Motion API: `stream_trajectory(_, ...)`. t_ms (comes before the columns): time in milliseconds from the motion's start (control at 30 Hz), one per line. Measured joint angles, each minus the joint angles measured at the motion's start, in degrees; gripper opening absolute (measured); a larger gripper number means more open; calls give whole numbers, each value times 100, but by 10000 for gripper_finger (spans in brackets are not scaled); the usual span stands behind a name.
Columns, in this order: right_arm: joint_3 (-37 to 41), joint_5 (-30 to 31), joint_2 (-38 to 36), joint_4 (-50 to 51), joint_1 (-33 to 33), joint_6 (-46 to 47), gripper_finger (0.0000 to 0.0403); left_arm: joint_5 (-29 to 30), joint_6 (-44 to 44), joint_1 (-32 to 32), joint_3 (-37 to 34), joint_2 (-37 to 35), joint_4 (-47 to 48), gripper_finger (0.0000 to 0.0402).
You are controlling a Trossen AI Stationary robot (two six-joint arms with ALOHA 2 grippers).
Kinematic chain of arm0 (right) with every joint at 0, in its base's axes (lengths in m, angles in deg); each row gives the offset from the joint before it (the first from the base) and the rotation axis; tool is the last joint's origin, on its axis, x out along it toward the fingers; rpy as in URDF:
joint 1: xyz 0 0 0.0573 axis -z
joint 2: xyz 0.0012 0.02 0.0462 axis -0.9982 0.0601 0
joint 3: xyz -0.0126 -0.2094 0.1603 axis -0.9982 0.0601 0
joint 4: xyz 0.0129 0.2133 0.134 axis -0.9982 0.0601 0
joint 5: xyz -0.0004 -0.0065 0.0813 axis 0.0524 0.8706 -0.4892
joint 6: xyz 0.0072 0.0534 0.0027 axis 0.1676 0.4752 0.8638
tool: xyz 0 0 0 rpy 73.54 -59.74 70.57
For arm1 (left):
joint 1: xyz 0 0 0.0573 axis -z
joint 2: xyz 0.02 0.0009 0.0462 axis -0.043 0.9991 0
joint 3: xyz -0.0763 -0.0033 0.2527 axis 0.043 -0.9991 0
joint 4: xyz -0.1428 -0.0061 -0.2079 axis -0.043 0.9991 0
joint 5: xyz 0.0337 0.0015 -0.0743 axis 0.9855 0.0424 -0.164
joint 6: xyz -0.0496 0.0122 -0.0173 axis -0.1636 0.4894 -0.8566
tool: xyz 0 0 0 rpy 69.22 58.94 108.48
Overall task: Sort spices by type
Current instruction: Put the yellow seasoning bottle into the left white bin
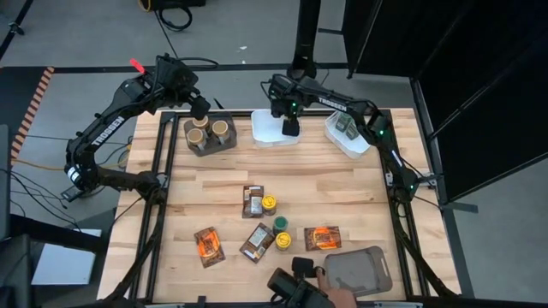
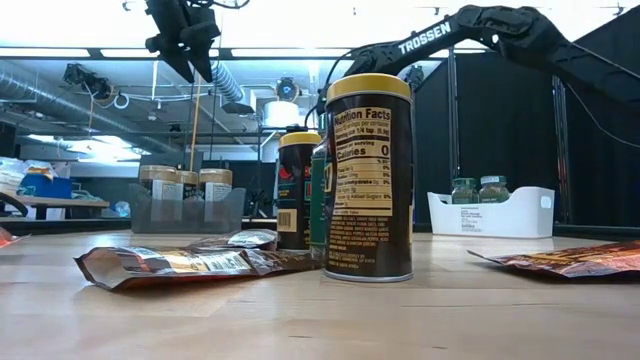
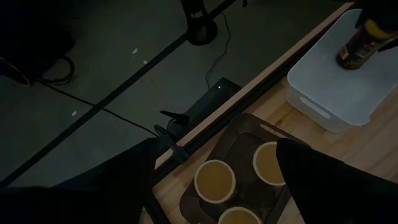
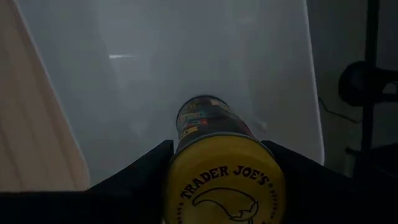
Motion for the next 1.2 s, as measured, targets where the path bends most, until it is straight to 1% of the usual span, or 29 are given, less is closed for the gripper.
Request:
stream_trajectory(100,0,273,0,-22,0,0,342,11,4,0,0,0,0,337)
stream_trajectory(133,0,334,0,-41,-6,-1,363,19,4,0,0,0,0,337)
stream_trajectory(167,0,367,0,-65,-5,-5,378,23,18,0,0,0,-2,337)
stream_trajectory(233,-51,395,2,-26,-5,-11,390,24,36,0,0,0,-4,337)
stream_trajectory(300,-189,382,4,-25,-14,-28,387,24,39,2,0,0,-4,337)
stream_trajectory(400,-518,278,2,29,-50,-46,370,26,39,0,0,0,-7,337)
stream_trajectory(533,-1248,257,-1,289,-159,-123,348,26,41,1,0,0,-7,337)
stream_trajectory(567,-1247,259,-111,256,-200,-136,344,28,41,0,0,0,-7,337)
stream_trajectory(633,-984,200,-461,229,-293,-158,340,45,41,1,0,0,-7,337)
stream_trajectory(733,-978,-223,-860,527,-517,24,339,48,43,1,-2,0,-12,337)
stream_trajectory(800,-979,-465,-1085,749,-736,230,340,48,45,0,-2,0,-30,337)
stream_trajectory(867,-979,-582,-1241,916,-1015,430,342,48,43,2,-2,0,-50,337)
stream_trajectory(1033,-979,-602,-1386,1094,-2003,745,341,48,43,0,-32,-2,-50,337)
stream_trajectory(1133,-968,-602,-1370,1036,-2590,739,338,48,43,0,-147,0,-56,337)
stream_trajectory(1200,-899,-611,-1371,814,-2895,716,337,48,43,0,-293,-2,-55,337)
